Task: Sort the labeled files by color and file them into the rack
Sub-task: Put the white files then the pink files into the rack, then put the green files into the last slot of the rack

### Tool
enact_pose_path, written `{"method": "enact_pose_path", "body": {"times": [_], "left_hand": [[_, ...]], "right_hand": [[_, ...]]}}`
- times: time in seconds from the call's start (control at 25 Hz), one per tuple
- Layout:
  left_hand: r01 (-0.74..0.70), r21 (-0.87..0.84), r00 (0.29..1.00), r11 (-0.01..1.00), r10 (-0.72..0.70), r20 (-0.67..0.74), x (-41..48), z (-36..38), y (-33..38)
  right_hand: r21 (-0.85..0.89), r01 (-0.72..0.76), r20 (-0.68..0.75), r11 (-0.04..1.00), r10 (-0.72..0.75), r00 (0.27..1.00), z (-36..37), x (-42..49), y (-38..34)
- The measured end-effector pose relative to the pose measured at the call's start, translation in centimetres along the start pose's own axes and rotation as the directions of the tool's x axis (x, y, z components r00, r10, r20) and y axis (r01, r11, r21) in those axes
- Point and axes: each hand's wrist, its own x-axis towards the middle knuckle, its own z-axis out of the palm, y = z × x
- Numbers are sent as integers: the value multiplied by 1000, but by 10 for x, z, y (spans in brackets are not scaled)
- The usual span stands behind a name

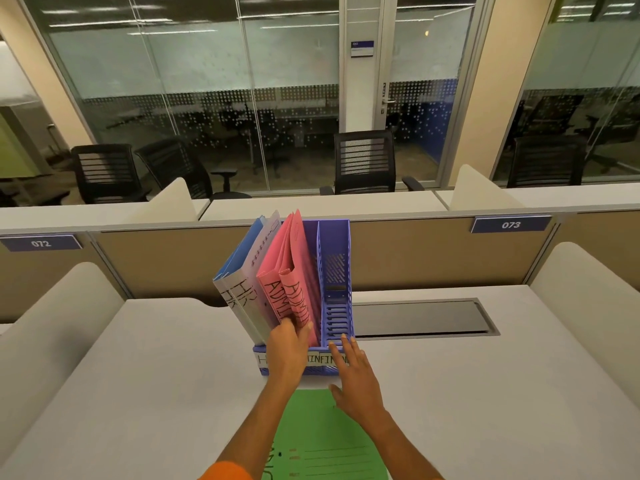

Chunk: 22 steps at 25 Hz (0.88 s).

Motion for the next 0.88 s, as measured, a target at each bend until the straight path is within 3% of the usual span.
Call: {"method": "enact_pose_path", "body": {"times": [0.24, 0.48, 0.88], "left_hand": [[-36, 205, 999, 978, 27, 47, -35, -5, -23], [-81, 234, 992, 969, 55, 115, -83, -12, -61], [-255, 488, 944, 835, 107, 311, -164, -9, -122]], "right_hand": [[-32, -1, 19, 999, 2, 1000, -12, -6, -6], [-67, 18, -11, 998, -19, 1000, -21, -36, -21], [-74, -39, 42, 997, 42, 998, 5, -110, -44]]}}
